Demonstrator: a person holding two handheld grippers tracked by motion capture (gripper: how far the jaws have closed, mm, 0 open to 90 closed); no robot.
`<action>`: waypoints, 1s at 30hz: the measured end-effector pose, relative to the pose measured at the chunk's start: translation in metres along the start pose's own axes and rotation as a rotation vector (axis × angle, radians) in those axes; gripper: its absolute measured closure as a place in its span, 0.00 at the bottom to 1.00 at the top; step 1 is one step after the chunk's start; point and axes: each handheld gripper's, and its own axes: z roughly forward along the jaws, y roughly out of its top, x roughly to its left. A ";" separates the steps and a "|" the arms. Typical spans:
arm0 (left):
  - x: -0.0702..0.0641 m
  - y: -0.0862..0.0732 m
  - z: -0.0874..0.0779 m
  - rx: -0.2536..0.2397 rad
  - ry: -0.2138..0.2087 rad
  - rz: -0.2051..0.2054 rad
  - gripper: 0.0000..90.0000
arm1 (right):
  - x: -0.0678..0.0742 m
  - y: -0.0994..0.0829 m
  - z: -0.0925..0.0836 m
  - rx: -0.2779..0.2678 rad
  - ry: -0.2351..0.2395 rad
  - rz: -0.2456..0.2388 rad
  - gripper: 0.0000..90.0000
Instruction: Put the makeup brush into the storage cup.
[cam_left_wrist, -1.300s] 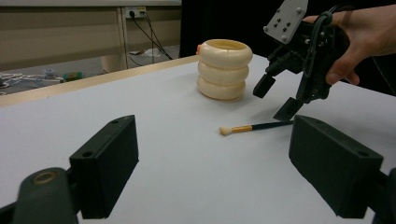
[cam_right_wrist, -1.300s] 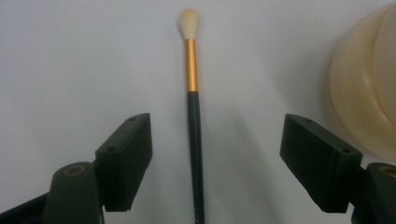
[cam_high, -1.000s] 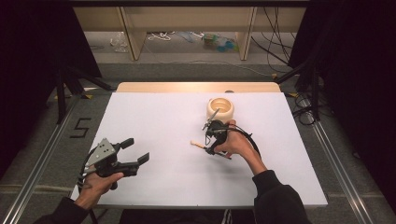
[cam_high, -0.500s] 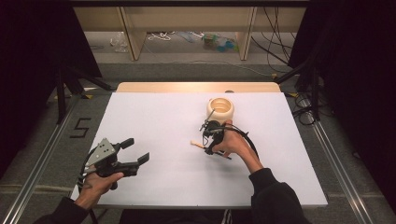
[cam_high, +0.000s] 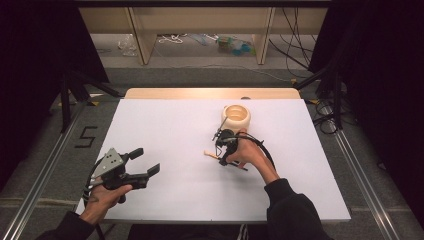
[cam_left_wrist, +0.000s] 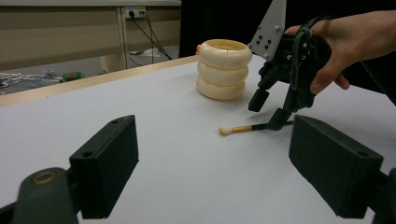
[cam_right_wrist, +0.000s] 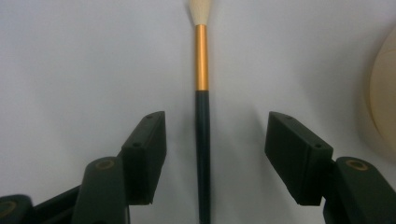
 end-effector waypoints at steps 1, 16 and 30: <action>0.000 0.000 0.000 0.000 0.000 -0.001 0.17 | 0.000 0.000 0.000 0.005 0.002 0.006 0.45; 0.000 0.000 0.000 0.000 -0.001 -0.001 0.17 | -0.001 0.002 0.002 0.025 0.019 0.025 0.56; 0.000 0.000 0.000 0.000 -0.002 -0.001 0.17 | -0.001 0.004 0.004 0.044 0.035 0.015 0.65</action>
